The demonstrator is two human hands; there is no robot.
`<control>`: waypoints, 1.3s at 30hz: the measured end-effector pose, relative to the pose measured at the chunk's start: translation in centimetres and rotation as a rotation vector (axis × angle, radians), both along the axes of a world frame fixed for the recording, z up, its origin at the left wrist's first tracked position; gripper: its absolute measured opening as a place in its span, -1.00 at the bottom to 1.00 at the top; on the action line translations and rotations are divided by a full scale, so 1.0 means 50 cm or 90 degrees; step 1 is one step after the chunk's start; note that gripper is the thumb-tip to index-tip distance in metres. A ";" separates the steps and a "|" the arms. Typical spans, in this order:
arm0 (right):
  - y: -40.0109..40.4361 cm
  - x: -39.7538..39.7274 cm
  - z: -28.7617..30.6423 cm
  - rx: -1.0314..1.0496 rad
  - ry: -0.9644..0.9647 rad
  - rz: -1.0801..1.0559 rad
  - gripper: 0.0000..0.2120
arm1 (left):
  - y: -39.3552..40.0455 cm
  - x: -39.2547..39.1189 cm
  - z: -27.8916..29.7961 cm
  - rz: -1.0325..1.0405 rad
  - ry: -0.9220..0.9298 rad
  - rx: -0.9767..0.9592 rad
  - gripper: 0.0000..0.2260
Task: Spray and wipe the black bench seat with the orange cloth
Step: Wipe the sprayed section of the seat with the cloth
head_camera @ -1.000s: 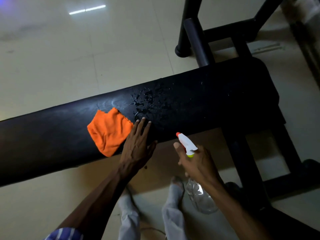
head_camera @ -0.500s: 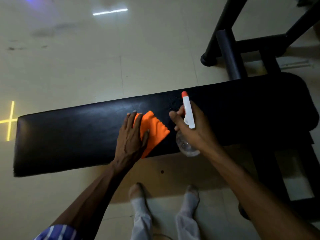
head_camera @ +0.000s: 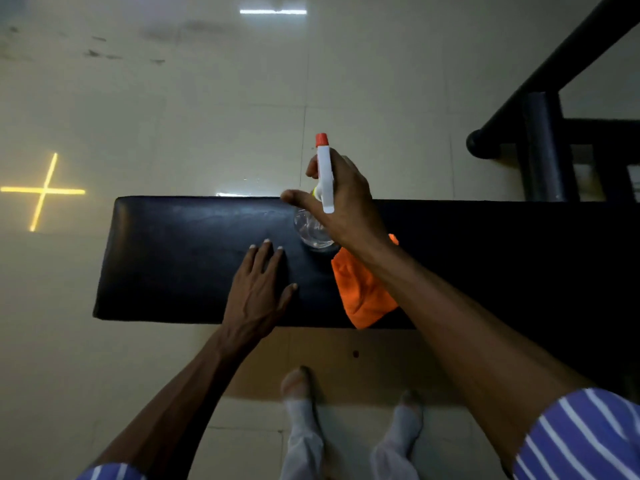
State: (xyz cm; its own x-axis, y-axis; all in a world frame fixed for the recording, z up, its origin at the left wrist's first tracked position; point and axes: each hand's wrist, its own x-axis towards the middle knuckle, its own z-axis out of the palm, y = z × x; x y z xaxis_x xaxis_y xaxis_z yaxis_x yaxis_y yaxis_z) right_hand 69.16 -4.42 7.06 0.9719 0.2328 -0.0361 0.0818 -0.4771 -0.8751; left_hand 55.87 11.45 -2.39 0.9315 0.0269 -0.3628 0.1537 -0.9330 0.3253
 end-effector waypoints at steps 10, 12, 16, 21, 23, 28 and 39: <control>-0.053 -0.046 -0.045 -0.080 0.114 0.000 -0.23 | -0.004 -0.025 0.000 -0.009 -0.047 -0.038 -0.45; -0.121 -0.072 -0.061 -0.128 0.155 -0.068 -0.35 | -0.014 -0.026 0.003 -0.030 -0.074 -0.052 -0.55; -0.209 -0.176 -0.098 -0.283 0.215 -0.196 -0.63 | -0.044 -0.028 0.003 -0.052 -0.090 -0.074 -0.68; -0.158 -0.296 -0.146 -0.358 0.138 -0.082 -0.47 | -0.065 -0.027 -0.006 -0.063 -0.097 -0.060 -0.73; -0.140 -0.310 -0.166 -0.419 0.119 -0.060 -0.37 | -0.065 -0.028 -0.008 -0.072 -0.102 -0.051 -0.72; -0.142 -0.320 -0.180 -0.515 0.000 -0.079 -0.71 | -0.074 -0.031 -0.008 -0.087 -0.096 -0.029 -0.71; -0.411 -0.149 0.023 -0.176 0.114 -0.221 -0.83 | -0.223 0.009 0.029 -0.123 -0.123 -0.127 -0.70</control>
State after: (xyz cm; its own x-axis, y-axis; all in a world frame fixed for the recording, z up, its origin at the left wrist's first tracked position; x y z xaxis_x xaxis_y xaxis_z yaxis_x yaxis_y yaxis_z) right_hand 61.73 -24.99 8.19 0.9634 -0.1467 -0.2242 -0.2638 -0.6663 -0.6974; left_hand 56.30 0.32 -0.94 0.9644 -0.2103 -0.1601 -0.1014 -0.8537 0.5108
